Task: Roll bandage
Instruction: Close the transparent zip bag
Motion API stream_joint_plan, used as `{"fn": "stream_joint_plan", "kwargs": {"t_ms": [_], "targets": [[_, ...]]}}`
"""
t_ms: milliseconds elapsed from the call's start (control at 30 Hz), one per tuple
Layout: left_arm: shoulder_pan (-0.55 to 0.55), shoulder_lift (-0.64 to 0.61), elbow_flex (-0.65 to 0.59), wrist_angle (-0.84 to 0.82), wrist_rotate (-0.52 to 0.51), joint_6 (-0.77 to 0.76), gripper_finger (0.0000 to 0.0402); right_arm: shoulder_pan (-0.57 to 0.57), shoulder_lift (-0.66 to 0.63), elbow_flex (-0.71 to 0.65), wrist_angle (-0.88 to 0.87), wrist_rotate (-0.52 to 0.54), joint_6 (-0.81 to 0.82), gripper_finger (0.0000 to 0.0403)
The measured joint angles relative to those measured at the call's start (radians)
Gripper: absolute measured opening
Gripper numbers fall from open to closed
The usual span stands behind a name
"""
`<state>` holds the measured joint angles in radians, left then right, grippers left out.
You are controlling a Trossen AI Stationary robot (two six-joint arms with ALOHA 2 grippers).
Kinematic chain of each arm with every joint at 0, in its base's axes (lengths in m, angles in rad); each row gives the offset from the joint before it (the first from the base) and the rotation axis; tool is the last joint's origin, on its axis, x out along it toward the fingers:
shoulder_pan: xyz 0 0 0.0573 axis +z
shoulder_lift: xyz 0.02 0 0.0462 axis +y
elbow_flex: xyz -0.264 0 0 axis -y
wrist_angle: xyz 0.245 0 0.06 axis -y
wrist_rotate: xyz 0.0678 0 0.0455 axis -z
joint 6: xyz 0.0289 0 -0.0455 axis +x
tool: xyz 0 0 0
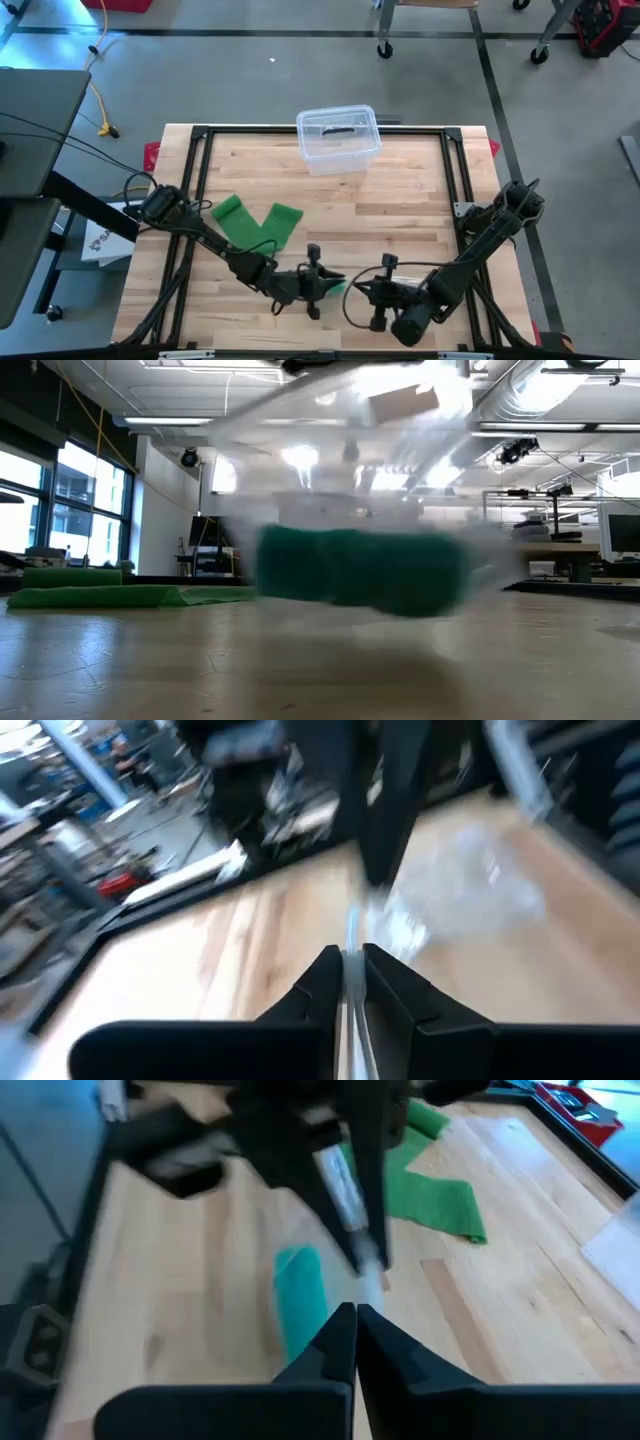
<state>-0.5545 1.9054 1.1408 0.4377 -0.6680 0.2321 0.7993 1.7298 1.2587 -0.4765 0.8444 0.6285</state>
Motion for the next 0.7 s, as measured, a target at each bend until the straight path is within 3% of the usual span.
{"fn": "stream_joint_plan", "kwargs": {"t_ms": [167, 400, 700], "targets": [[-0.025, -0.029, -0.001, -0.088, -0.078, -0.005, 0.0042, 0.032, 0.0, 0.0, -0.001, 0.037, 0.008, 0.0001], [-0.03, -0.034, -0.001, -0.093, -0.033, -0.013, 0.002, 0.024, 0.001, 0.0, 0.014, 0.011, -0.01, 0.0008], [-0.029, -0.034, -0.001, -0.094, 0.006, -0.021, 0.0032, -0.044, 0.047, 0.0, 0.102, -0.027, -0.253, 0.0138]]}}
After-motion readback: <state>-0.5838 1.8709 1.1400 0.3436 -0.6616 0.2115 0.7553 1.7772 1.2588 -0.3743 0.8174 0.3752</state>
